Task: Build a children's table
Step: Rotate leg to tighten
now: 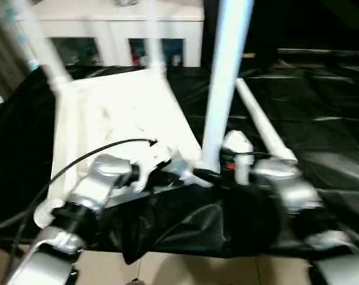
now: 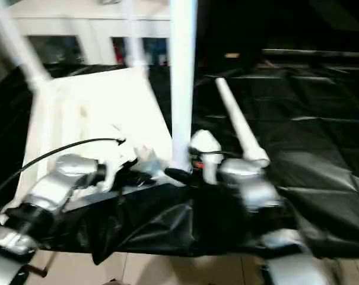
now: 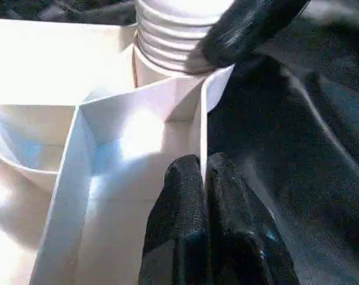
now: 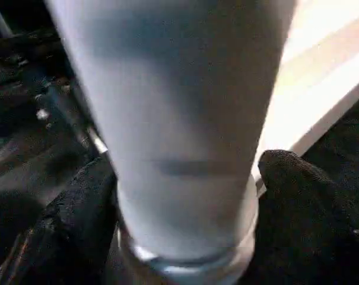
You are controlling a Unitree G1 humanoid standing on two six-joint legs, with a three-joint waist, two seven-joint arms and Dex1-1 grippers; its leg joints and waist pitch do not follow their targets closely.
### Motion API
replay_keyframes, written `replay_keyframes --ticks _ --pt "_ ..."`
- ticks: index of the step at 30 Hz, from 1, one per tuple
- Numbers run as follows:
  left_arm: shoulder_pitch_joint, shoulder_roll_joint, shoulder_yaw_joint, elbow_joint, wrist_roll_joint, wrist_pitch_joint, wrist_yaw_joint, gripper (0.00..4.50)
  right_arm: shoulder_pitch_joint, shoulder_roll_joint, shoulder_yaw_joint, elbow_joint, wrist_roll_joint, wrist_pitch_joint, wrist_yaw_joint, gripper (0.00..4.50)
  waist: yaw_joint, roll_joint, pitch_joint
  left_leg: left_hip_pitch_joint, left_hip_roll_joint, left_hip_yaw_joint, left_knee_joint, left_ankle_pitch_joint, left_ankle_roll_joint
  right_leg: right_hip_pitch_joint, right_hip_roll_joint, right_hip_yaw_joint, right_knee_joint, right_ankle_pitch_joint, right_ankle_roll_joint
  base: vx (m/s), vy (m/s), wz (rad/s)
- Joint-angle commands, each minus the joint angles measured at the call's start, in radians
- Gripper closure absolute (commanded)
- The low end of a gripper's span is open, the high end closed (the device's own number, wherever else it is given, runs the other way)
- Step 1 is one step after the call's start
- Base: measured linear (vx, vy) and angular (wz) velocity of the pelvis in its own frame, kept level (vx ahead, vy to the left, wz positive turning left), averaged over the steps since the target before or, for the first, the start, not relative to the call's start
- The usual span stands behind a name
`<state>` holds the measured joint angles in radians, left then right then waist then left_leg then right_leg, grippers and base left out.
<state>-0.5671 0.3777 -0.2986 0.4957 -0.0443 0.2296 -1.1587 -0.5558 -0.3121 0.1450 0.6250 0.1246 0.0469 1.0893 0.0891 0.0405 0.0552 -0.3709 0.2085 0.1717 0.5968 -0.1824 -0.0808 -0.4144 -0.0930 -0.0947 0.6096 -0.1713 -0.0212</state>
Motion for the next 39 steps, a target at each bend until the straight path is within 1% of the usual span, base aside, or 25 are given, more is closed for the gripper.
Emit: replay_keyframes --ticks 1,3,7,9,13,14,15,16,17,19,20,21,24,25,26,28,29,30,31,33,34,35,36,38,39 --pt "0.003 0.007 -0.019 -0.044 -0.029 0.004 -0.069 4.5 0.007 -0.022 0.01 -0.033 0.017 0.025 0.047 0.66 -0.004 -0.013 -0.077 0.006 0.02 0.005 -0.061 -0.138 0.107 0.065 -0.046 0.047 -0.057 -0.12 -0.255 0.0 0.0 0.0" --pt "0.01 0.015 -0.019 -0.055 -0.032 0.005 -0.075 4.5 0.005 -0.025 0.013 -0.031 0.019 0.031 0.062 0.91 -0.004 -0.013 -0.074 0.006 0.02 0.005 -0.062 -0.157 0.092 0.064 -0.048 0.048 -0.063 -0.17 -0.239 0.0 0.0 0.0" --pt "0.014 0.016 -0.017 -0.06 -0.033 0.004 -0.078 4.5 0.004 -0.02 0.013 -0.037 0.023 0.041 0.063 1.29 -0.005 -0.013 -0.073 0.006 0.019 0.004 -0.065 -0.166 0.075 0.064 -0.049 0.048 -0.069 -0.221 -0.216 0.0 0.0 0.0" --pt "0.016 0.017 -0.017 -0.065 -0.033 0.005 -0.08 4.5 0.012 -0.013 0.017 -0.056 0.026 0.055 0.062 1.42 -0.004 -0.012 -0.074 0.008 0.019 0.004 -0.064 -0.156 0.074 0.062 -0.047 0.048 -0.068 -0.21 -0.216 0.0 0.0 0.0" --pt "0.017 0.014 -0.014 -0.068 -0.033 0.008 -0.076 4.5 0.021 -0.001 0.016 -0.067 0.034 0.069 0.059 1.71 -0.004 -0.014 -0.076 0.004 0.018 0.003 -0.062 -0.131 0.079 0.065 -0.047 0.047 -0.062 -0.174 -0.222 0.0 0.0 0.0" --pt "0.016 0.009 -0.009 -0.068 -0.033 0.006 -0.066 4.5 0.027 0.007 0.013 -0.068 0.035 0.07 0.05 1.71 -0.005 -0.017 -0.076 0.003 0.018 0.004 -0.062 -0.129 0.081 0.065 -0.046 0.047 -0.062 -0.172 -0.222 0.0 0.0 0.0" --pt "0.01 -0.001 -0.003 -0.058 -0.025 0.007 -0.037 4.5 0.028 0.021 0.007 -0.05 0.023 0.059 0.008 1.74 -0.003 -0.021 -0.076 0.004 0.018 0.003 -0.062 -0.125 0.082 0.064 -0.049 0.048 -0.062 -0.178 -0.222 0.0 0.0 0.0" --pt "0.005 -0.009 0.002 -0.049 -0.019 0.007 -0.017 4.5 0.028 0.03 0.003 -0.035 0.013 0.051 -0.023 1.75 -0.003 -0.018 -0.075 0.005 0.019 0.003 -0.063 -0.13 0.08 0.063 -0.049 0.048 -0.063 -0.187 -0.22 0.0 0.0 0.0" --pt "-0.008 -0.026 0.011 -0.028 -0.007 0.013 0.034 4.5 0.015 0.055 -0.012 0.015 -0.011 0.036 -0.122 1.75 -0.007 -0.024 -0.074 0.004 0.018 0.004 -0.064 -0.133 0.072 0.062 -0.05 0.049 -0.065 -0.201 -0.214 0.0 0.0 0.0" --pt "-0.031 -0.058 0.025 0.007 0.011 0.025 0.115 4.5 -0.009 0.094 -0.037 0.093 -0.044 0.03 -0.288 1.75 -0.009 -0.02 -0.071 0.007 0.015 0.004 -0.065 -0.15 0.056 0.058 -0.05 0.048 -0.07 -0.238 -0.206 0.0 0.0 0.0" --pt "-0.045 -0.078 0.034 0.027 0.02 0.03 0.161 4.5 -0.022 0.113 -0.05 0.133 -0.057 0.037 -0.377 1.76 -0.018 -0.026 -0.068 0.004 0.013 0.0 -0.071 -0.174 0.027 0.063 -0.051 0.045 -0.077 -0.317 -0.179 0.0 0.0 0.0" --pt "-0.056 -0.098 0.039 0.041 0.025 0.036 0.197 4.5 -0.03 0.135 -0.064 0.158 -0.055 0.053 -0.44 1.76 -0.025 -0.026 -0.067 0.007 0.013 -0.001 -0.073 -0.199 0.014 0.062 -0.051 0.045 -0.082 -0.351 -0.166 0.0 0.0 0.0" --pt "-0.069 -0.123 0.044 0.053 0.029 0.047 0.238 4.5 -0.037 0.16 -0.077 0.181 -0.055 0.059 -0.507 1.76 -0.035 -0.029 -0.067 0.006 0.012 -0.001 -0.072 -0.207 0.018 0.06 -0.05 0.046 -0.084 -0.347 -0.162 0.0 0.0 0.0" --pt "-0.087 -0.162 0.055 0.072 0.033 0.058 0.302 4.5 -0.048 0.197 -0.092 0.205 -0.053 0.07 -0.588 1.76 -0.034 -0.03 -0.068 0.007 0.012 0.0 -0.071 -0.209 0.024 0.061 -0.051 0.046 -0.086 -0.351 -0.159 0.0 0.0 0.0" --pt "-0.105 -0.205 0.064 0.095 0.036 0.065 0.366 4.5 -0.059 0.235 -0.091 0.225 -0.06 0.071 -0.656 1.76 -0.038 -0.025 -0.067 0.009 0.012 0.003 -0.071 -0.2 0.022 0.054 -0.048 0.048 -0.087 -0.336 -0.164 0.0 0.0 0.0" --pt "-0.116 -0.232 0.069 0.11 0.038 0.068 0.404 4.5 -0.066 0.259 -0.088 0.235 -0.066 0.069 -0.693 1.76 -0.036 -0.029 -0.069 0.011 0.01 0.001 -0.07 -0.197 0.017 0.058 -0.049 0.047 -0.087 -0.338 -0.166 0.0 0.0 0.0" --pt "-0.126 -0.265 0.061 0.125 0.041 0.06 0.42 4.5 -0.074 0.293 -0.073 0.237 -0.068 0.052 -0.686 1.41 -0.033 -0.019 -0.07 0.012 0.011 0.001 -0.069 -0.197 0.017 0.057 -0.05 0.047 -0.086 -0.329 -0.169 0.0 0.0 0.0" --pt "-0.128 -0.272 0.056 0.13 0.043 0.051 0.414 4.5 -0.079 0.305 -0.075 0.244 -0.064 0.036 -0.672 1.41 -0.035 -0.024 -0.069 0.007 0.01 0.002 -0.07 -0.195 0.025 0.059 -0.048 0.048 -0.086 -0.305 -0.171 0.0 0.0 0.0" --pt "-0.128 -0.272 0.056 0.13 0.043 0.051 0.414 4.5 -0.079 0.305 -0.075 0.244 -0.064 0.036 -0.672 1.41 -0.033 -0.027 -0.07 0.005 0.009 0.002 -0.07 -0.2 0.034 0.061 -0.048 0.046 -0.086 -0.309 -0.169 0.0 0.0 0.0" --pt "-0.128 -0.272 0.056 0.13 0.043 0.051 0.414 4.5 -0.079 0.305 -0.075 0.244 -0.064 0.036 -0.672 1.02 -0.031 -0.025 -0.071 0.005 0.01 0.001 -0.069 -0.194 0.042 0.063 -0.05 0.046 -0.084 -0.304 -0.17 0.0 0.0 0.0" --pt "-0.126 -0.276 0.052 0.128 0.042 0.04 0.399 4.5 -0.081 0.311 -0.076 0.244 -0.058 0.024 -0.648 1.0 -0.031 -0.024 -0.07 0.005 0.01 0.001 -0.07 -0.192 0.045 0.062 -0.049 0.046 -0.084 -0.299 -0.172 0.0 0.0 0.0" --pt "-0.119 -0.268 0.044 0.118 0.039 0.026 0.374 4.5 -0.081 0.299 -0.069 0.238 -0.058 0.01 -0.61 0.95 -0.031 -0.024 -0.07 0.005 0.011 0.001 -0.07 -0.194 0.047 0.062 -0.049 0.046 -0.084 -0.299 -0.172 0.0 0.0 0.0" --pt "-0.11 -0.257 0.04 0.106 0.034 0.024 0.35 4.5 -0.078 0.282 -0.06 0.23 -0.058 0.002 -0.572 0.85 -0.031 -0.02 -0.071 0.005 0.011 0.001 -0.07 -0.208 0.047 0.063 -0.049 0.045 -0.085 -0.303 -0.174 0.0 0.0 0.0" --pt "-0.105 -0.25 0.036 0.098 0.03 0.025 0.335 4.5 -0.076 0.271 -0.052 0.224 -0.059 -0.002 -0.547 0.72 -0.031 -0.022 -0.071 0.004 0.01 0.001 -0.069 -0.207 0.05 0.064 -0.049 0.046 -0.085 -0.298 -0.174 0.0 0.0 0.0" --pt "-0.09 -0.223 0.025 0.077 0.024 0.02 0.286 4.5 -0.062 0.23 -0.04 0.191 -0.05 -0.009 -0.464 0.72 -0.03 -0.018 -0.071 0.004 0.011 0.0 -0.069 -0.201 0.054 0.064 -0.049 0.046 -0.083 -0.284 -0.181 0.0 0.0 0.0"
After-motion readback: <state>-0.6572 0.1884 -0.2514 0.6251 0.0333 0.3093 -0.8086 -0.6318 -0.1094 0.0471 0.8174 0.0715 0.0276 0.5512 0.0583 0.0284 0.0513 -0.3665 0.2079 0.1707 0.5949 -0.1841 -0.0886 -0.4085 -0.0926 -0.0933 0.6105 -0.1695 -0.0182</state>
